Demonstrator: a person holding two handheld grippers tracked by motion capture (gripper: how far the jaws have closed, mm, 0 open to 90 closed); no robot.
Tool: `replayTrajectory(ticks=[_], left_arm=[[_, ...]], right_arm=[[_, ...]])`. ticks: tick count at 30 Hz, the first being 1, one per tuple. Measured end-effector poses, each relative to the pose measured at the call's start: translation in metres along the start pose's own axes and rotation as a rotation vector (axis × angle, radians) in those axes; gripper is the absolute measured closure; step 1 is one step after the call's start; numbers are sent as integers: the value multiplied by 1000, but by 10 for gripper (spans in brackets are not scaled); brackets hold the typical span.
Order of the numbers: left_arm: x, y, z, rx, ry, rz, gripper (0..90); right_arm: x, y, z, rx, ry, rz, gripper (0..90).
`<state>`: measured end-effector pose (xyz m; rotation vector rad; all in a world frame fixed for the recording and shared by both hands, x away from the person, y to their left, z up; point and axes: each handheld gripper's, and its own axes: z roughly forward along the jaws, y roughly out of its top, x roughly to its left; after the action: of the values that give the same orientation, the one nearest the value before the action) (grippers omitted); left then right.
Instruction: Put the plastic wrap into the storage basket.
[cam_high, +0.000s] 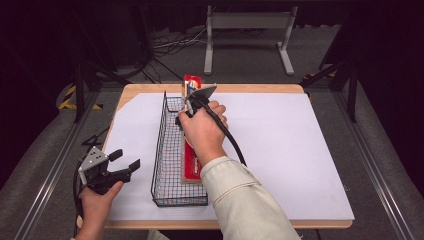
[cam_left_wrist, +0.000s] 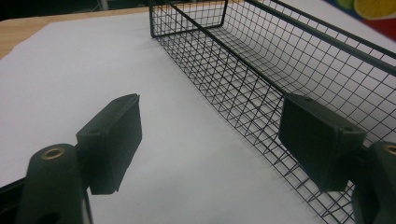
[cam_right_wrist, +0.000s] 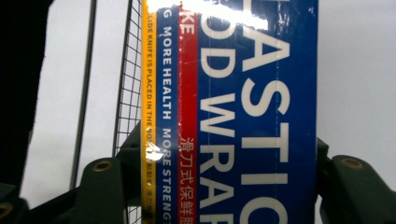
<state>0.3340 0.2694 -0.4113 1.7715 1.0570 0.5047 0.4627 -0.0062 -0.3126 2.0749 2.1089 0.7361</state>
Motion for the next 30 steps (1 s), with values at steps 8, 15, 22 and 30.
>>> replayTrajectory(ticks=[8,15,22,30], left_arm=[[1,-1,0,3,2,-11,221],[0,0,1,5,2,-7,221],[1,0,1,4,3,-10,222],[1,0,1,10,4,-10,222]], right_arm=[[-1,-7,19,27,-20,0,403],[-1,-12,33,52,-17,11,401],[-3,-15,42,78,-55,19,401],[-6,-17,49,101,-64,21,400]])
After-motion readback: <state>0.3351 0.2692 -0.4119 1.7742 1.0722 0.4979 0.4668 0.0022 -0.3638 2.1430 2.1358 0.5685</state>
